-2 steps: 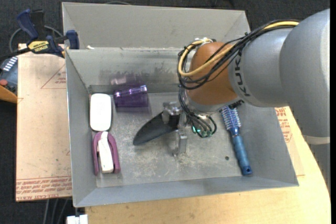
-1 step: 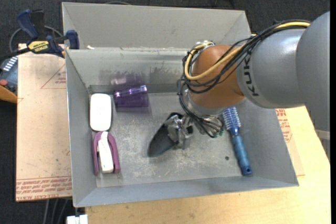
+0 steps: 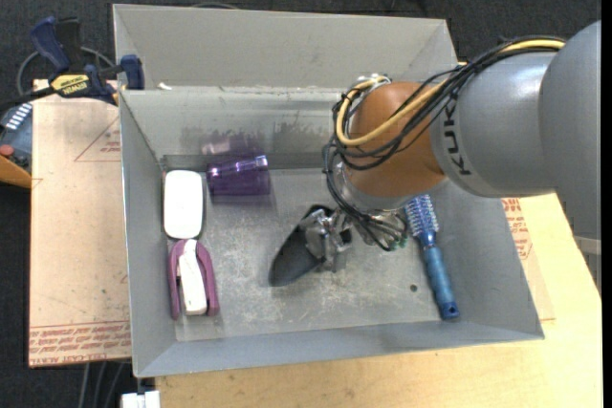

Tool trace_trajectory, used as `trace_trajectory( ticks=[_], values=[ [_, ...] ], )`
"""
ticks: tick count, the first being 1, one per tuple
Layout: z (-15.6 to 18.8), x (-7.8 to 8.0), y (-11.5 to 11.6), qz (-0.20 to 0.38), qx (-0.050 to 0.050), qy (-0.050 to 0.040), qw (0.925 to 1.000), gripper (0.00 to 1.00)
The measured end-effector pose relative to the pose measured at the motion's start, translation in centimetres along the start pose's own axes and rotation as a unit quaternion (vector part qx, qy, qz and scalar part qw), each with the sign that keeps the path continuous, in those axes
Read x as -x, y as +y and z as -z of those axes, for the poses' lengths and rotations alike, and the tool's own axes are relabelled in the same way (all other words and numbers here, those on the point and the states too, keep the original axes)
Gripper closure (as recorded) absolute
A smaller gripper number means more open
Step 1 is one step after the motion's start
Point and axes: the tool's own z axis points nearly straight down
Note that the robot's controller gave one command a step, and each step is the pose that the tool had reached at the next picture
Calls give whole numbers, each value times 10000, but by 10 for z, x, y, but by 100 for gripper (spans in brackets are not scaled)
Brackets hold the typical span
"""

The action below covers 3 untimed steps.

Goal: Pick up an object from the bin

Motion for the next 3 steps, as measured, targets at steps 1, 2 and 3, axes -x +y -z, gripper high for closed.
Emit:
trace_trajectory(
  ticks=[1, 2, 3],
  values=[
    [77, -7, 5, 89, 10, 21, 10000, 100],
    [45, 6, 8, 188, -1, -23, 9998, 100],
    [105, 9, 12, 148, 16, 22, 9999, 100]
  ],
)
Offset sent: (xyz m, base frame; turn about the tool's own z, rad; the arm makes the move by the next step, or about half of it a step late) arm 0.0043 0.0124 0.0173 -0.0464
